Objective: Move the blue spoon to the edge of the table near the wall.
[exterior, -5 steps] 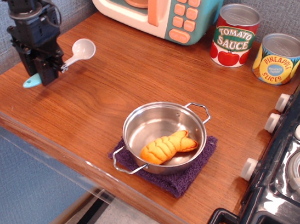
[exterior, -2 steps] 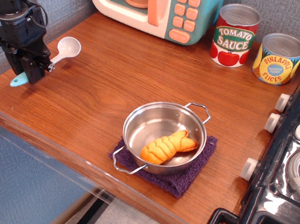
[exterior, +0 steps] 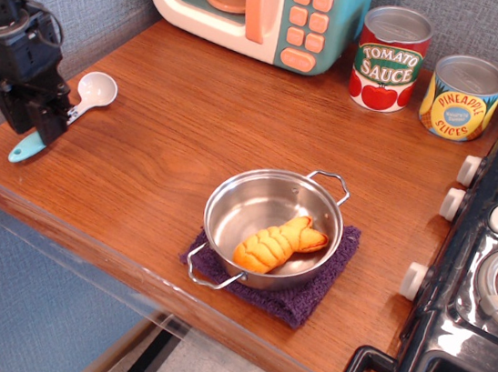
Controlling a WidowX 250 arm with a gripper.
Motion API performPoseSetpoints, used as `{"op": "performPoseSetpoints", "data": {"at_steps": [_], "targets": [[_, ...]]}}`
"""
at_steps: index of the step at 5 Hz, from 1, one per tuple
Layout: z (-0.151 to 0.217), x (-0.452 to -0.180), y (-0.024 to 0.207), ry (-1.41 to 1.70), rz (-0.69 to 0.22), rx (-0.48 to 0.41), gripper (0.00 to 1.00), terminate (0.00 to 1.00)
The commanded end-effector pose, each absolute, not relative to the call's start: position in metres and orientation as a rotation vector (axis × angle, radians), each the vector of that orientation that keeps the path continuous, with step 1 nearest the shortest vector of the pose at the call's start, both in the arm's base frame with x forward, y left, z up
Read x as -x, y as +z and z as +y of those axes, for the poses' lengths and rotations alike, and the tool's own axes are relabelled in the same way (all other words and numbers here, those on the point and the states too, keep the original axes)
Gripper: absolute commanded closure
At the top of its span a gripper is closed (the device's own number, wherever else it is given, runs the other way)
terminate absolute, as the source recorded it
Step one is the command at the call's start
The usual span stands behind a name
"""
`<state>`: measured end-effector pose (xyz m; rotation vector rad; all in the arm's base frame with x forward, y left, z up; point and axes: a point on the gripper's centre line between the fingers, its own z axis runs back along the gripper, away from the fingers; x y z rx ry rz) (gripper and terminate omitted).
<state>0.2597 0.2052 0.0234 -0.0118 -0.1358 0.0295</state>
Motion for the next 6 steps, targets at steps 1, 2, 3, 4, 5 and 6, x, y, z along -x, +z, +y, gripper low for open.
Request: {"op": "performPoseSetpoints", "data": {"at_steps": [1, 2, 3, 4, 5, 6], "targets": [[0.200, -0.263, 0.083, -0.117, -0.255, -0.011, 0.00, 0.00], [0.174, -0.264, 0.111, -0.119, -0.212, -0.045, 0.00, 0.00], [0.148, -0.262, 0.123, -0.044, -0.207, -0.065, 0.00, 0.00], [0.129, -0.260, 0.123, -0.013, -0.204, -0.054, 0.00, 0.00], [0.119, -0.259, 0.121, -0.044, -0.209, -0.033, 0.00, 0.00], [0.119, -0.259, 0.121, -0.044, -0.209, -0.033, 0.00, 0.00]]}}
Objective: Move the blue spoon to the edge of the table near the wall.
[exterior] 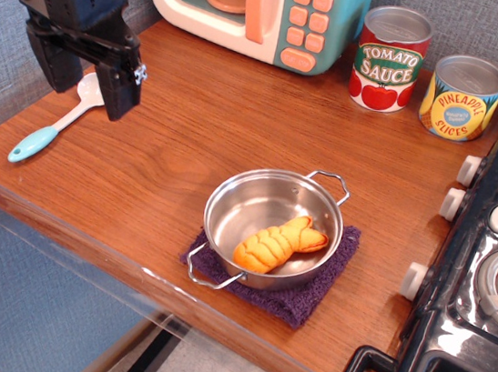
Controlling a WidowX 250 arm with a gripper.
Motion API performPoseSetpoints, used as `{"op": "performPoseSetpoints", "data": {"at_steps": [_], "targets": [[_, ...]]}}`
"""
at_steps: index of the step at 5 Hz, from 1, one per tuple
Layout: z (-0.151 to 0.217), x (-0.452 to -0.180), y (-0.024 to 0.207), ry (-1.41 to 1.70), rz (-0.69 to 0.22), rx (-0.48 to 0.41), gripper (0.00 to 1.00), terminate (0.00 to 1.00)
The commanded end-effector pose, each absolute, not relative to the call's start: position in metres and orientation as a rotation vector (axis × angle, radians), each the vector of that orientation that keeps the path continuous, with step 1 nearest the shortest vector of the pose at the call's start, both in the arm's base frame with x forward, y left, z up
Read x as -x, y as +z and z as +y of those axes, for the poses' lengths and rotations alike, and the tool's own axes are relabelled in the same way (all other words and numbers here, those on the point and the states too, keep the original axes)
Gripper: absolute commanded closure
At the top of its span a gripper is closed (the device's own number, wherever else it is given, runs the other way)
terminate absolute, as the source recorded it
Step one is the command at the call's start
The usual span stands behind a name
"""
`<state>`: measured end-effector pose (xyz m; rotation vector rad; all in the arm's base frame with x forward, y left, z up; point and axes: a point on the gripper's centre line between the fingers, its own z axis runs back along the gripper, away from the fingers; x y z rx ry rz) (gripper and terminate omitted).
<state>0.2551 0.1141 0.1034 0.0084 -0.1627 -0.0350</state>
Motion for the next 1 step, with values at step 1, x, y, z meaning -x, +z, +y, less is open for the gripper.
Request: {"op": "performPoseSetpoints", "data": {"at_steps": [1], "targets": [[0.1192, -0.2593, 0.1206, -0.044, -0.209, -0.033, 0.00, 1.00]]}}
